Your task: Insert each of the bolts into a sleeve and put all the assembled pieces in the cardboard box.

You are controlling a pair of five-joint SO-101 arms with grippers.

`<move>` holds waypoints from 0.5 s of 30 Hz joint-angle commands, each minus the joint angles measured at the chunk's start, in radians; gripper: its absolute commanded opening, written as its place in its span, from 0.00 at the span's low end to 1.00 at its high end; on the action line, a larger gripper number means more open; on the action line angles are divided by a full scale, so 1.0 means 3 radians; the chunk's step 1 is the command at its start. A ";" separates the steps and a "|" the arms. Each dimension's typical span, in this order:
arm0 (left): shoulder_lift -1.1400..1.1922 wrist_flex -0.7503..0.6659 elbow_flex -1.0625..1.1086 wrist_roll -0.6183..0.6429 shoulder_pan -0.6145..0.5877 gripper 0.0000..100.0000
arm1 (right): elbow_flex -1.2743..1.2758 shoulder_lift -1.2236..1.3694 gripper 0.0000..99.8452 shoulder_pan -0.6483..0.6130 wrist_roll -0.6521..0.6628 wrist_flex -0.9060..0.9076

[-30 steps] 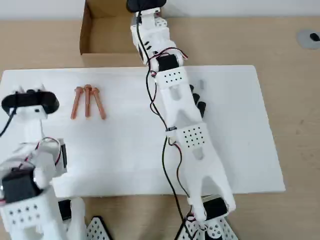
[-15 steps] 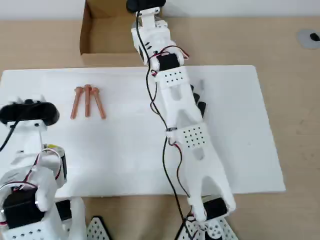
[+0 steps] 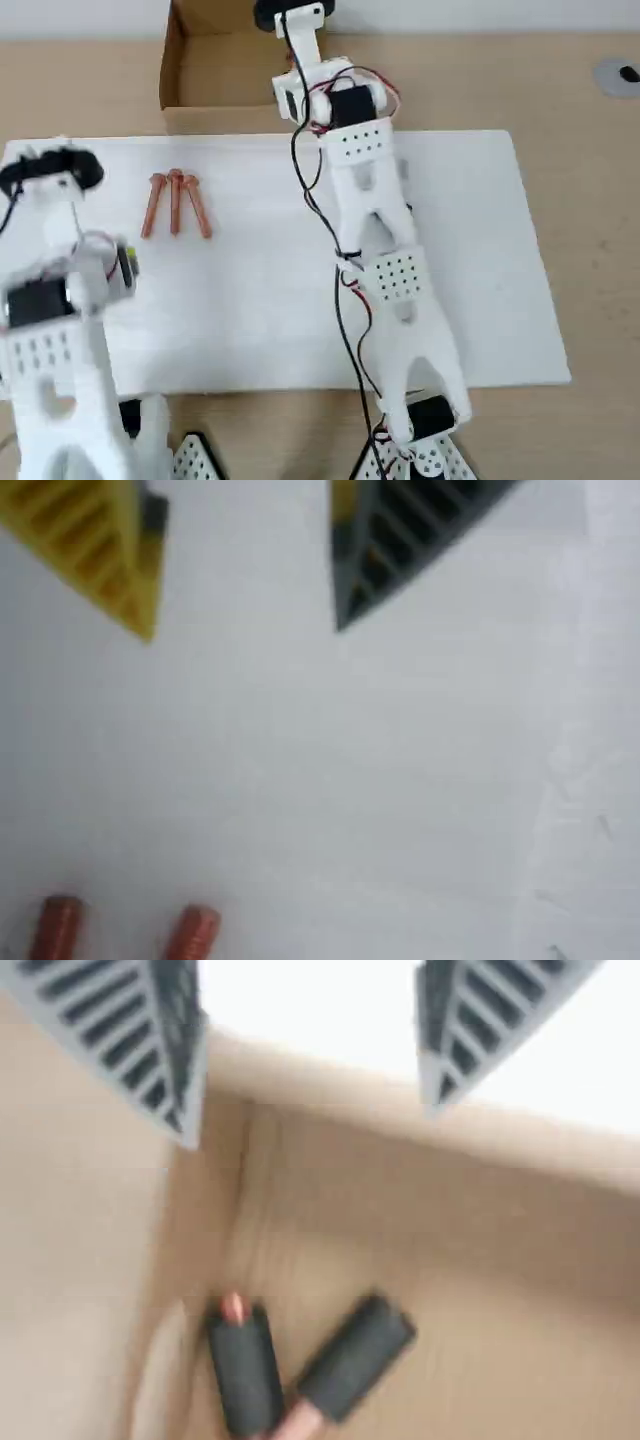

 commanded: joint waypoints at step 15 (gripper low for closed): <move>0.2325 -0.0522 -0.1539 -0.0138 0.0297 0.12 | -0.0166 -0.2222 0.05 0.0064 0.0455 0.1064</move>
